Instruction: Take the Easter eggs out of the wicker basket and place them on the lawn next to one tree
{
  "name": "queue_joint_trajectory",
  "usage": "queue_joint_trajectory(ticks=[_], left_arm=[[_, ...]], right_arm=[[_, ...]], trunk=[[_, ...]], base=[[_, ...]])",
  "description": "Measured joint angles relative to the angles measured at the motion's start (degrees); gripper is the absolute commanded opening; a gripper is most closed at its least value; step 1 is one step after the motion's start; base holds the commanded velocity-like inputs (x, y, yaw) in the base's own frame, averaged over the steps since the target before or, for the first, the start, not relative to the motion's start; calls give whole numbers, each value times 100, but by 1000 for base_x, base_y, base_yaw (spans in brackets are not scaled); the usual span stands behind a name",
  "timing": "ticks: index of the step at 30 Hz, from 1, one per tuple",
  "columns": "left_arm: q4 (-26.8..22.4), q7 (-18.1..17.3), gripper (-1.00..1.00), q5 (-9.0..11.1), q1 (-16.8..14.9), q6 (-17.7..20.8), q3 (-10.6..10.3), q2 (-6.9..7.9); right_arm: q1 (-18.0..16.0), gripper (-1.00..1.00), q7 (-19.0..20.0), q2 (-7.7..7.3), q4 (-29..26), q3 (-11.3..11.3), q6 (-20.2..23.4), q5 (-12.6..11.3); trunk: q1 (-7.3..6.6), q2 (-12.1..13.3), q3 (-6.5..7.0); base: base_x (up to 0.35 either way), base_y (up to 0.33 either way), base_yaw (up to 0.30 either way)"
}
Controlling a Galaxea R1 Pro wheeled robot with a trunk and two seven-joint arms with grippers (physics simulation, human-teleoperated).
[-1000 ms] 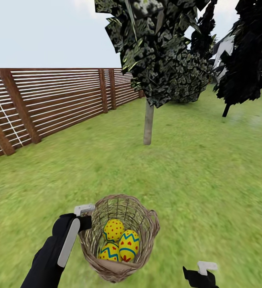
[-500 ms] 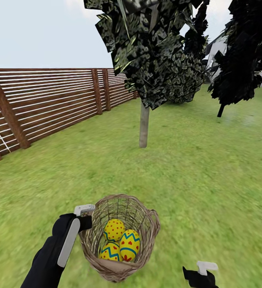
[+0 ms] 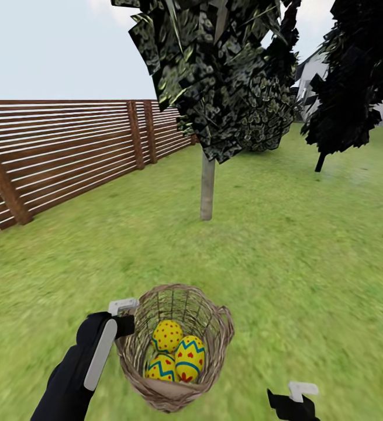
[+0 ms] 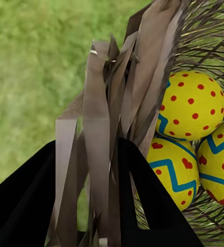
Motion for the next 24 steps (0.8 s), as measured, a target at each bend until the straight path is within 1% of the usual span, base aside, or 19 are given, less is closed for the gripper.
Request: queue_joint_trajectory(ticks=[2,6,10,14,24], left_arm=[[0,2,-100,-65,0,15,1,0],[0,-1,-100,12,0,-3,0,0],[0,1,-100,-40,0,9,1,0],[0,-1,-100,-7,0,2,0,-2],[0,0,-100,-22,0,5,-2,-8]], right_arm=[[0,100,0,-1,1,0,0,0],[0,100,0,7,8,6,0,0],[0,100,0,8,14,14,4,17],[0,100,-34,8,20,20,9,53],[0,100,-35,8,17,9,0,13]], trunk=[[0,0,0],[0,0,0],[0,0,0],[0,0,0],[0,0,0]], base=[[336,0,0],[336,0,0],[336,0,0],[336,0,0],[336,0,0]])
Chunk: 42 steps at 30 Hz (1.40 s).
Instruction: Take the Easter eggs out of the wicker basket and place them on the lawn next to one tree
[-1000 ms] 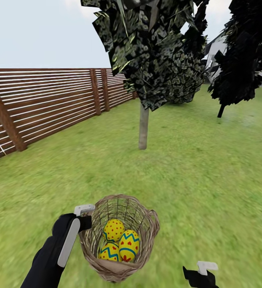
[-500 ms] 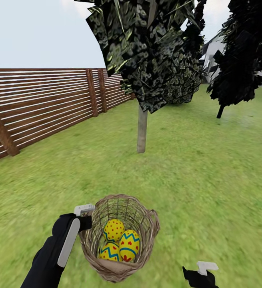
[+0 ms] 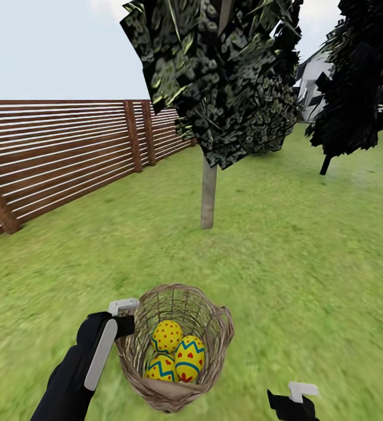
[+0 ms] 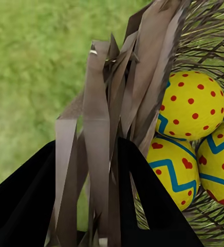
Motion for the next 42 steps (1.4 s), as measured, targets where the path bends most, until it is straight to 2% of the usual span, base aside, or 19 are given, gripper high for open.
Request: queue_joint_trajectory(ticks=[42], left_arm=[[0,0,-100,3,0,0,-6,-1]], right_arm=[[0,100,-6,0,0,0,0,-4]], trunk=[[0,0,0]], base=[[336,0,0]])
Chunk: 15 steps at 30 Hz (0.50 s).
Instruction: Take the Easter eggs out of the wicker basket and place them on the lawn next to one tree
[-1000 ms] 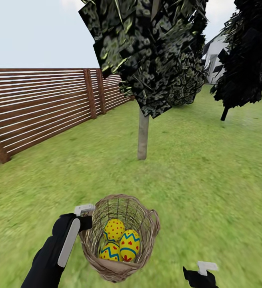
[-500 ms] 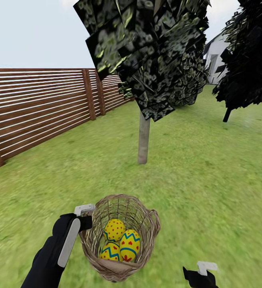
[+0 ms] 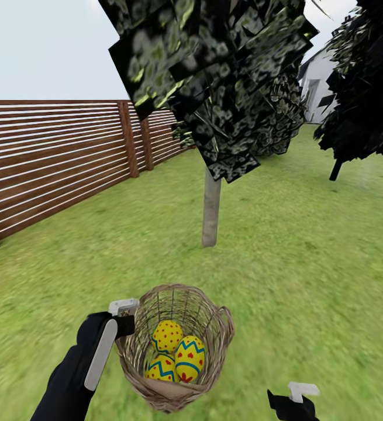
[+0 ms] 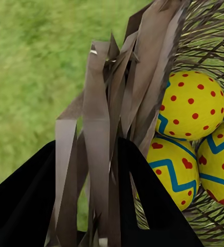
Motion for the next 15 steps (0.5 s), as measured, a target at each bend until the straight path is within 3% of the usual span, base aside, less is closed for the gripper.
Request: queue_joint_trajectory(ticks=[15], left_arm=[[0,0,-100,0,0,3,0,0]], right_arm=[[0,100,3,0,0,0,0,0]], trunk=[[0,0,0]], base=[[336,0,0]])
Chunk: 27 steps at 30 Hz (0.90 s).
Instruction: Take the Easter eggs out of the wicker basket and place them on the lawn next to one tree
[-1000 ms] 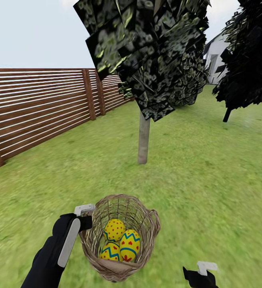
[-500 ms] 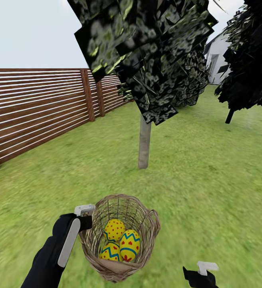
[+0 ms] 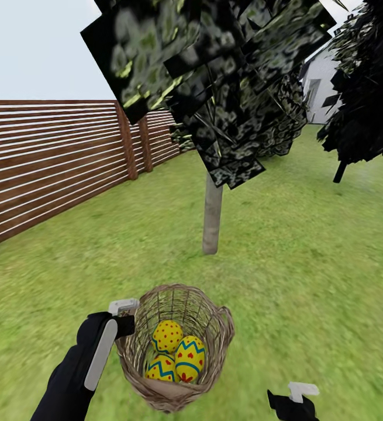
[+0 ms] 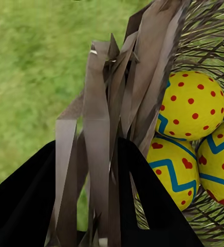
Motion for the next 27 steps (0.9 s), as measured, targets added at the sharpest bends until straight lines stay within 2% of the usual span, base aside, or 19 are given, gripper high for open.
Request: queue_joint_trajectory(ticks=[13,14,16,17,18,19,20,21,22,24,26,27], left_arm=[[0,0,-100,-3,0,-5,0,7],[0,1,-100,-18,0,-1,0,4],[2,0,-100,-18,0,-2,0,1],[2,0,-100,-7,0,-5,-1,0],[1,-1,-100,1,0,-7,-1,0],[2,-1,-100,3,0,-7,-1,0],[-11,0,-100,-1,0,-7,-1,0],[-21,-1,-100,-18,-1,-7,-2,-2],[-27,1,-100,-30,0,2,-6,-5],[-58,-1,-100,3,0,-2,-9,-9],[-68,0,-100,62,0,12,-8,-13],[-54,9,-100,182,1,30,-7,-10]], right_arm=[[-2,100,3,-6,-89,7,0,0],[-7,100,17,-13,-239,2,27,0],[-22,100,51,-21,-877,-1,239,-14],[-127,100,155,-27,-1182,-4,753,-21],[-381,100,557,-33,-1344,-21,1417,-34],[-644,100,1082,-48,-1389,-49,1820,-60],[-897,100,1739,-138,-1415,-104,2120,-153],[-1066,100,2104,-234,-1421,-130,2263,-209],[-1242,100,2292,-296,-1430,-147,2367,-237],[-1561,100,2390,-317,-1430,-156,2427,-247],[-1672,100,2413,-295,-1432,-153,2435,-236],[-1683,100,2417,-289,-1434,-152,2436,-234]], trunk=[[0,0,0],[0,0,0],[0,0,1],[0,0,1],[0,0,1],[0,0,2],[0,0,2],[1,0,2],[3,1,2],[3,1,2],[25,-38,-17],[47,-78,-35]], base=[[336,0,0],[336,0,0],[337,0,0],[336,0,0],[336,0,0],[334,0,0],[170,0,0],[56,0,0],[23,0,0],[6,0,0],[1,0,0],[0,0,0]])
